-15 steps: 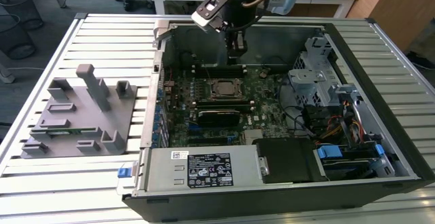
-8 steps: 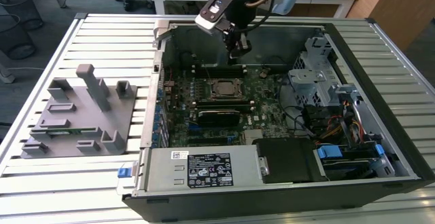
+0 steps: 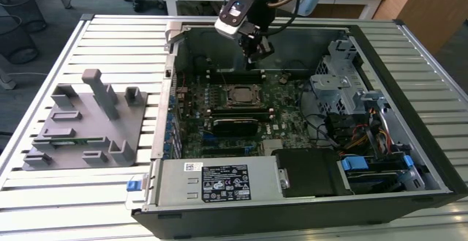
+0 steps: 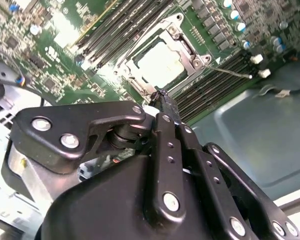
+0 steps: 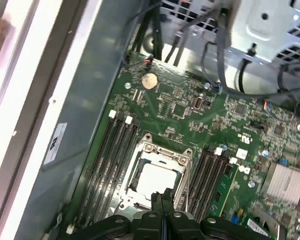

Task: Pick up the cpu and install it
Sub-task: 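Install the first cpu locking lever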

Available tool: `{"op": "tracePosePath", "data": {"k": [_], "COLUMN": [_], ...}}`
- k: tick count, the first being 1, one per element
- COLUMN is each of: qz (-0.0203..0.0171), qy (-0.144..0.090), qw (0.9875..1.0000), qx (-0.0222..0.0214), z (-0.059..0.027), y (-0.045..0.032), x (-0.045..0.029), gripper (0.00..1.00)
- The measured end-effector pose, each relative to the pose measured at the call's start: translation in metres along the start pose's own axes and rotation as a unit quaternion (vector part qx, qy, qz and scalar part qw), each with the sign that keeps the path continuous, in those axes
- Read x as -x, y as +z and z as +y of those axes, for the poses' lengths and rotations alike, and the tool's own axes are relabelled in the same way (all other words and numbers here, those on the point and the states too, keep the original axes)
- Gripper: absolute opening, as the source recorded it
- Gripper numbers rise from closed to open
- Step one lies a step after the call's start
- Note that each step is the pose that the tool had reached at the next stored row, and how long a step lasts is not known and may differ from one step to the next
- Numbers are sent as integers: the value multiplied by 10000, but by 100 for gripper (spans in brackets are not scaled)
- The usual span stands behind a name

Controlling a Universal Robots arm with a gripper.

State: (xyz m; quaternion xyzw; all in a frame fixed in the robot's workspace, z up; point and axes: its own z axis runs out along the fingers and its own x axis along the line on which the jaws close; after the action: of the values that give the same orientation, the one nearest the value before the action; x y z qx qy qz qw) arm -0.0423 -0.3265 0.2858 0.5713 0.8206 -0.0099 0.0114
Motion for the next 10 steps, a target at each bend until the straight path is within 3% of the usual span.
{"op": "tracePosePath", "data": {"k": [5,10], "qz": [-3,-9], "qy": [-452,-908], "qw": [9990,9959], "qx": [13,25], "z": [0,0], "y": [2,5], "x": [0,0], "gripper": [11,11]}}
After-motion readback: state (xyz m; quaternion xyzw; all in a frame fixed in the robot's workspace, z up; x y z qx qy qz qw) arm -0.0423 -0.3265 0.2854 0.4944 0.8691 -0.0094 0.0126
